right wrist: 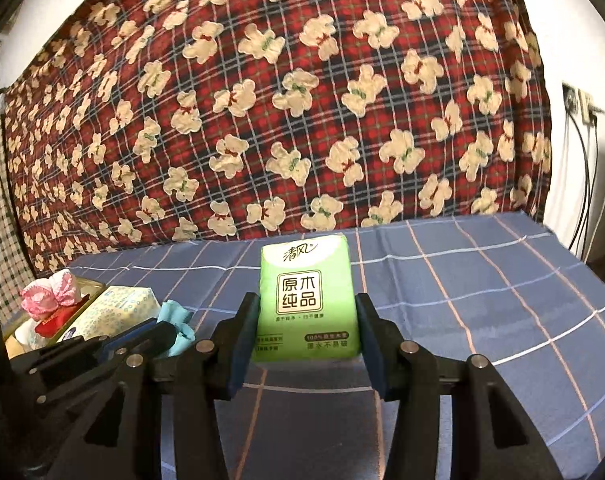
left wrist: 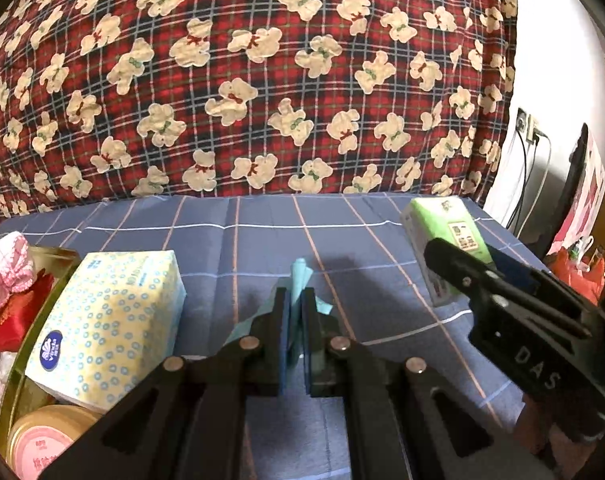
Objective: Organize soft objects
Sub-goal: 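Carry the teal cloth and green tissue pack over the gold tin tray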
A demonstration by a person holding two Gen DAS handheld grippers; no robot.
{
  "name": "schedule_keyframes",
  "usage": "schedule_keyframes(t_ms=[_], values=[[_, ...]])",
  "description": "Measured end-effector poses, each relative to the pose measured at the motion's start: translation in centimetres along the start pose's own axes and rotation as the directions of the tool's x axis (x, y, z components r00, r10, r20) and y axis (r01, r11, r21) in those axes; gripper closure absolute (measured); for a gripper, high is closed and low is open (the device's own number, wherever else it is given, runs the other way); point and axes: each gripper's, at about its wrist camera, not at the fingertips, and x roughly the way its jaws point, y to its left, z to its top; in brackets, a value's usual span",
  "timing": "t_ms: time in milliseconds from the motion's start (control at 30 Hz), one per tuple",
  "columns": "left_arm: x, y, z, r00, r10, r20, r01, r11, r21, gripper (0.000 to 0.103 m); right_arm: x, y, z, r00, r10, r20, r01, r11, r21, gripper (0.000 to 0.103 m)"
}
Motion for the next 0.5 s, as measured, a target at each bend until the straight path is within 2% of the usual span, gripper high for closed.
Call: schedule_keyframes(t_ms=[500], values=[[-1.7, 0.9, -0.5, 0.999, 0.015, 0.051, -0.014, 1.0, -0.015, 0.1, -1.6, 0.6, -0.3, 0.998, -0.025, 0.056, 0.027, 0.999, -0.024, 0.053]])
